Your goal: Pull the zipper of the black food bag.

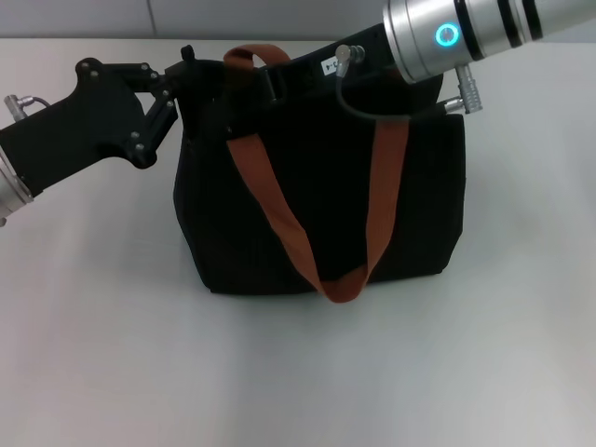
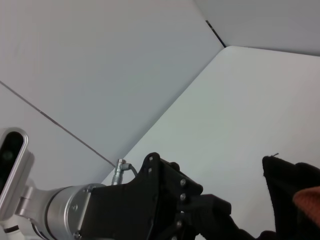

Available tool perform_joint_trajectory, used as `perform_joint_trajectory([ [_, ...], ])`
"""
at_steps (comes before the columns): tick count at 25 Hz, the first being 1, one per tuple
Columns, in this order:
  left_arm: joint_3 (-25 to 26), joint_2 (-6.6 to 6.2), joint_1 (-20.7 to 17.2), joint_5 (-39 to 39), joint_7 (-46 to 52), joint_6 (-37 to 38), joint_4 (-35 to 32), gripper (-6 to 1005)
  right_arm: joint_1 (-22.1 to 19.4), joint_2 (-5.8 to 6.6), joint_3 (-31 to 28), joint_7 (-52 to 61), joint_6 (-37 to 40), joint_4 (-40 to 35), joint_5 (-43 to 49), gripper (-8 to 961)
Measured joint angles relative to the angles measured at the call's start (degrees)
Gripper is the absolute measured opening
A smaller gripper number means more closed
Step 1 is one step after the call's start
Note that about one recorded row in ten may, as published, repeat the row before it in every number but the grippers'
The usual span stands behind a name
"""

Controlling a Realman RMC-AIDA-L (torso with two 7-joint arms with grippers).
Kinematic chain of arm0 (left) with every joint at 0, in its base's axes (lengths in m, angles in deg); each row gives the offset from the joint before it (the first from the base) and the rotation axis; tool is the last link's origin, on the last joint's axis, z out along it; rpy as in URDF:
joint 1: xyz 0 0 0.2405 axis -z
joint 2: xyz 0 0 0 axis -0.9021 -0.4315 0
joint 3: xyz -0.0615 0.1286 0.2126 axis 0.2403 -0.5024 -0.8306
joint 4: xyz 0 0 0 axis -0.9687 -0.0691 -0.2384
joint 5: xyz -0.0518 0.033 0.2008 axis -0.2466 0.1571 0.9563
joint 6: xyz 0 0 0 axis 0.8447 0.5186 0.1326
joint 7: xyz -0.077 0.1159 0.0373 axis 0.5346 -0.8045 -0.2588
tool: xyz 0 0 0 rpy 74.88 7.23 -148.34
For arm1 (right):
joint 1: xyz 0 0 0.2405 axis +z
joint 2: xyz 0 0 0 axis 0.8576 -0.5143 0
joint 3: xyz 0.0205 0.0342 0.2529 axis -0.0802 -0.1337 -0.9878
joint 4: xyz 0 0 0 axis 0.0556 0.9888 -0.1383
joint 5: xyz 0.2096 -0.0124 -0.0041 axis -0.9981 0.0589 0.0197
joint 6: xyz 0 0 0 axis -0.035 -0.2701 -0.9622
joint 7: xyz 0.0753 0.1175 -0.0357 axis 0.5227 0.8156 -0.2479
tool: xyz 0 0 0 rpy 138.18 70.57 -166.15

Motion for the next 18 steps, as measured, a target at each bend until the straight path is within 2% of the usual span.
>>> perform_joint_trajectory([
  [5, 0.24, 0.03, 0.00, 0.00, 0.00, 0.19, 0.01, 42, 0.29, -0.07, 0.49, 0.03, 0.06, -0.21, -0.11, 266],
  [16, 0.24, 0.08, 0.00, 0.00, 0.00, 0.02, 0.09, 43, -0.73, 0.14, 0.55, 0.04, 0.37, -1.24, 0.02, 27],
  [18, 0.24, 0.08, 0.00, 0.00, 0.00, -0.01, 0.11, 43, -0.78, 0.15, 0.54, 0.05, 0.38, -1.36, 0.14, 16],
])
